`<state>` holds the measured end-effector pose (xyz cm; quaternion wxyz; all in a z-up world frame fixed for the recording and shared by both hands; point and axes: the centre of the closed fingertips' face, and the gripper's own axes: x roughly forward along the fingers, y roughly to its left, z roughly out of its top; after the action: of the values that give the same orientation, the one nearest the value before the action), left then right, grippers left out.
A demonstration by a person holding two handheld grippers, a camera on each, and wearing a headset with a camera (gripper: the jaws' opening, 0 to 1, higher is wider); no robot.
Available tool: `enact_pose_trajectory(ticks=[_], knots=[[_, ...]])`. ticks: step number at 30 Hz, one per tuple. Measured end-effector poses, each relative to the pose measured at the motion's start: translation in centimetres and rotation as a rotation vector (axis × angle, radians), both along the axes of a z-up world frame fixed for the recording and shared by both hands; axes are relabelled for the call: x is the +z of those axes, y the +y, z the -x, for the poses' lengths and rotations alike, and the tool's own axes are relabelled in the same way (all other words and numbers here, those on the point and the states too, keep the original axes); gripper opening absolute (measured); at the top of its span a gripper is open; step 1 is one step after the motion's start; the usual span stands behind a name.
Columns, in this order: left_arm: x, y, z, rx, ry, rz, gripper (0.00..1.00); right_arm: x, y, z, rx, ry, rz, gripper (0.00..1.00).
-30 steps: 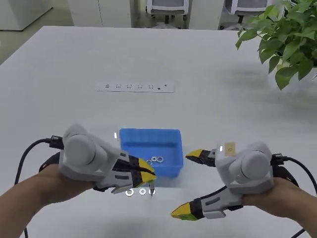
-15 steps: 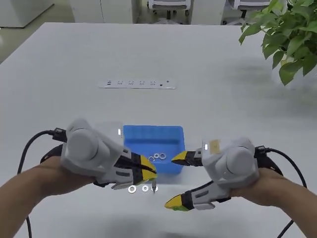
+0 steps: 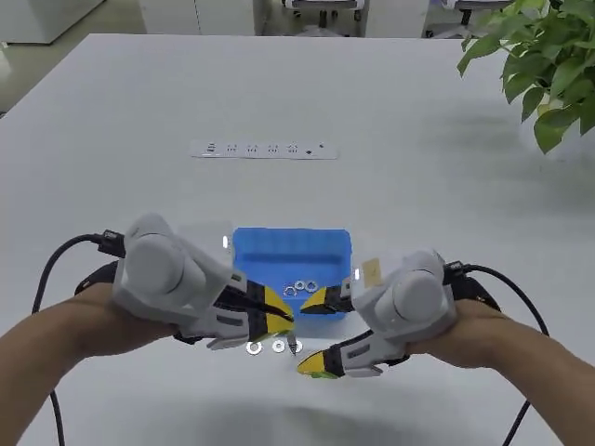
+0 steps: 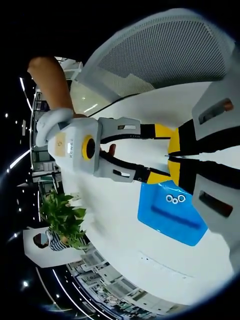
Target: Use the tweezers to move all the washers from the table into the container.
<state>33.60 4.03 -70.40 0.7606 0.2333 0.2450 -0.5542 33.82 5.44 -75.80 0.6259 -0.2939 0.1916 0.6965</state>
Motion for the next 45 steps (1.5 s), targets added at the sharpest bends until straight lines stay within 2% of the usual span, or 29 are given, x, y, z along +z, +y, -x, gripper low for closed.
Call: enact_pose_trajectory(ticks=[14, 20, 29, 38, 45], knots=[[-0.2, -0.4, 0.3, -0.09, -0.012, -0.044, 0.06, -0.7, 0.6, 0.2, 0.028, 0.005, 0.018, 0.35], [-0.3, -0.6, 0.6, -0.142, -0.029, -0.069, 0.06, -0.9, 0.7, 0.2, 0.027, 0.004, 0.016, 0.3], [-0.3, -0.6, 0.6, -0.147, -0.033, -0.077, 0.06, -1.4, 1.1, 0.7, 0.042, -0.003, 0.018, 0.23], [-0.3, -0.7, 0.5, -0.143, -0.039, -0.081, 0.05, -1.5, 1.2, 0.4, 0.048, -0.045, 0.021, 0.14], [-0.2, -0.7, 0.5, -0.145, -0.04, -0.081, 0.05, -1.3, 1.0, 0.3, 0.048, -0.057, 0.022, 0.13]])
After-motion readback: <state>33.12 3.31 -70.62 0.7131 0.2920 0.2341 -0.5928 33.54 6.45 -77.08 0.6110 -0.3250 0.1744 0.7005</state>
